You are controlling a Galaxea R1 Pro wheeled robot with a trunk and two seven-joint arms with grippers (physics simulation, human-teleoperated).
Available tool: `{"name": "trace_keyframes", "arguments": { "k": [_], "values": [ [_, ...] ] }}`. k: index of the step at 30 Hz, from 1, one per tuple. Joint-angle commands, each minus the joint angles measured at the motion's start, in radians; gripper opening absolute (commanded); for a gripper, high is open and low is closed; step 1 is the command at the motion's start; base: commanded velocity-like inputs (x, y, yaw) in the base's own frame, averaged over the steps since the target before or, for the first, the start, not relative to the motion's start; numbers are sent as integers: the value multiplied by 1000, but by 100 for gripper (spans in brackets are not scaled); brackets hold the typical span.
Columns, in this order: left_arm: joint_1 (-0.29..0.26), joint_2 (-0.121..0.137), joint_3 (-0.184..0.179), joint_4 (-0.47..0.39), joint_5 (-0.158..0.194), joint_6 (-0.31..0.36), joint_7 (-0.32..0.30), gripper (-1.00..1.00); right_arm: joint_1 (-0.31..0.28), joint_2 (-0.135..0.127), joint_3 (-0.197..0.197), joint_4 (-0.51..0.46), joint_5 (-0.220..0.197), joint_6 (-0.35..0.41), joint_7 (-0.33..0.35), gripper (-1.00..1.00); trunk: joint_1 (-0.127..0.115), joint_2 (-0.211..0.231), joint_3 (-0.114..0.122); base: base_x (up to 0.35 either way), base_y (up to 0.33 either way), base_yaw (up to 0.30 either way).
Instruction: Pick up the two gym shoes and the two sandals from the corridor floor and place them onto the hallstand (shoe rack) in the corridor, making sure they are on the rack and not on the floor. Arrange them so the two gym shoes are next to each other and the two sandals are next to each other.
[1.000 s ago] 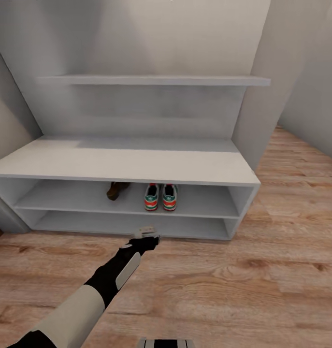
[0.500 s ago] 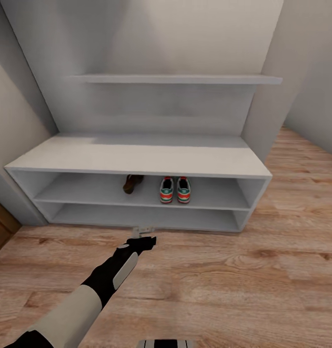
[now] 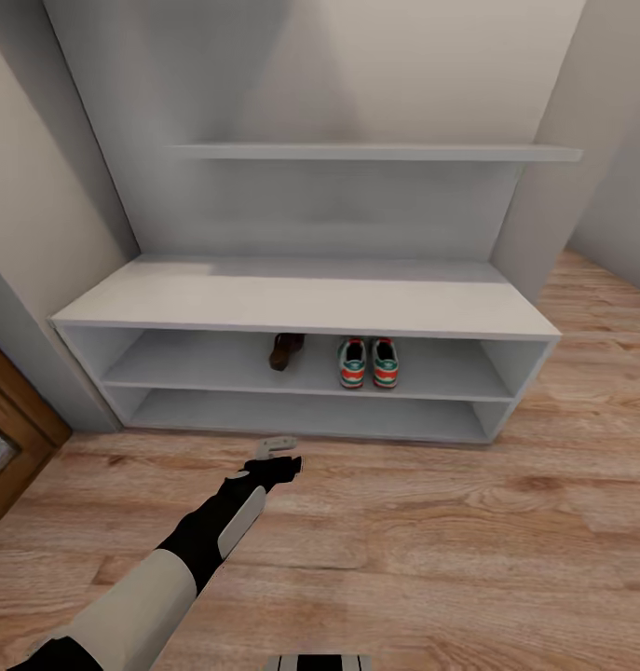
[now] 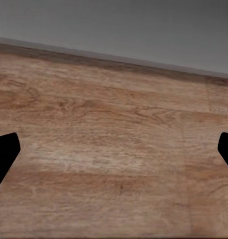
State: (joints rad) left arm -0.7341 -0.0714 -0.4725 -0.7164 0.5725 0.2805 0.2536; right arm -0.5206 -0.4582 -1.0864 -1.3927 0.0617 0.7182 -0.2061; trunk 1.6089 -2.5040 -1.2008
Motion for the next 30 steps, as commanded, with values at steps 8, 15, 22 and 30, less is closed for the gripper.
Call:
{"name": "trace_keyframes", "arguments": {
  "k": [8,15,22,30],
  "values": [
    [-1,2,-2,-2,10,2,9,100,-1,0,0,-2,4,7,-3,-100,0,0,-1,-82,318,0],
    [-1,2,-2,-2,10,2,9,100,-1,0,0,-2,3,7,-3,-100,0,0,-1,-96,318,0],
    [-1,1,-3,-2,10,2,9,100,-1,0,0,-2,4,7,-3,-100,0,0,-1,-95,318,0],
    [-1,1,-3,-2,11,2,9,100,-1,0,0,-2,3,7,-3,-100,0,0,-1,-92,318,0]
  ]
}}
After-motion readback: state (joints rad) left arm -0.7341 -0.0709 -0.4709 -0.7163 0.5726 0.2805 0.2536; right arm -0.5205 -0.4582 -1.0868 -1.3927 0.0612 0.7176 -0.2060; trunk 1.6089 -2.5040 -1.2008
